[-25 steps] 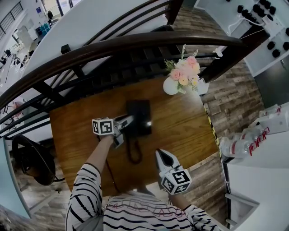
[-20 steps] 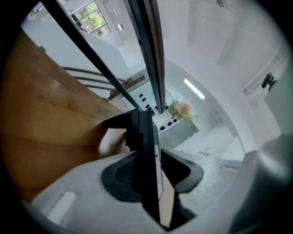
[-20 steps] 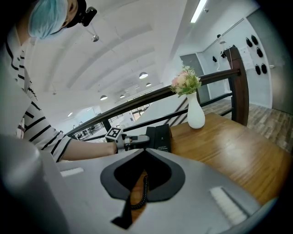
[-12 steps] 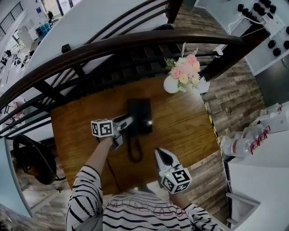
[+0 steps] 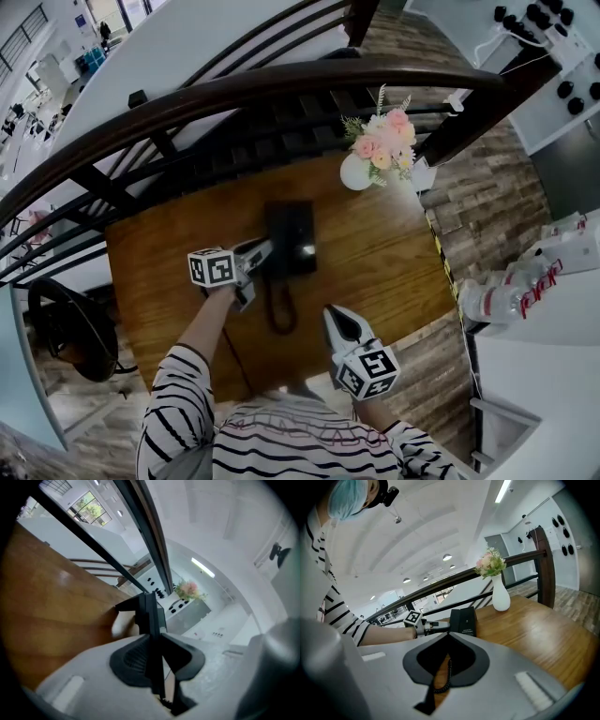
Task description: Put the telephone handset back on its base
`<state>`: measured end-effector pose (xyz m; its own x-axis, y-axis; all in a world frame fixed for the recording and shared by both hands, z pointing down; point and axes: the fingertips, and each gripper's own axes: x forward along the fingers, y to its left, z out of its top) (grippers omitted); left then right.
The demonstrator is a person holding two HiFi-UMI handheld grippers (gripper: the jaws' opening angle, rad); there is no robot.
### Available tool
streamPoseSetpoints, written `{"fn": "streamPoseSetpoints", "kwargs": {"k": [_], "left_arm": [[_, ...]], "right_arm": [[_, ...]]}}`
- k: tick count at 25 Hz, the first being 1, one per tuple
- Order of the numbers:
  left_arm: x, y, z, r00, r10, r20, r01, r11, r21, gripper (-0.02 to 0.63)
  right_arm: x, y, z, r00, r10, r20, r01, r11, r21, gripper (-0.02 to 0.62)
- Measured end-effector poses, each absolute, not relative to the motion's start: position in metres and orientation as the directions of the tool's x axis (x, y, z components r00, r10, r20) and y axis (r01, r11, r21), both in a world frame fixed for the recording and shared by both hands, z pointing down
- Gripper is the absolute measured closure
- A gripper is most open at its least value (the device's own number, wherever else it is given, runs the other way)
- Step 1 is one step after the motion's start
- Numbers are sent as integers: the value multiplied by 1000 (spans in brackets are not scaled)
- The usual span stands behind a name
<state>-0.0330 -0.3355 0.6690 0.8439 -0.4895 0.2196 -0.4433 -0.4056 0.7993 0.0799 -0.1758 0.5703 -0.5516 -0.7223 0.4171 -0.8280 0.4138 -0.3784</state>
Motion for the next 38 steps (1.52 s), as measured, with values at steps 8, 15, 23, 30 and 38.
{"fn": "streamPoseSetpoints", "kwargs": {"k": [8, 15, 23, 30, 38], "left_arm": [[-37, -337, 679, 870, -469, 154, -366, -403, 839, 538], [-39, -341, 677, 884, -460, 80, -292, -410, 864, 540], [-37, -344, 676, 870, -477, 125, -339, -393, 855, 531], [-36, -344, 680, 845, -498, 196, -423, -396, 815, 518], [-39, -337, 678, 823, -505, 261, -490, -397, 776, 463]], "right_arm": [[80, -174, 573, -550, -721, 421, -829, 409, -382, 594], [76, -174, 575, -549, -717, 429, -830, 408, -379, 594], [72, -175, 574, -554, -715, 427, -827, 413, -381, 594], [75, -173, 573, -555, -716, 424, -826, 412, -384, 594], [76, -171, 567, -555, -722, 412, -826, 417, -380, 594]]}}
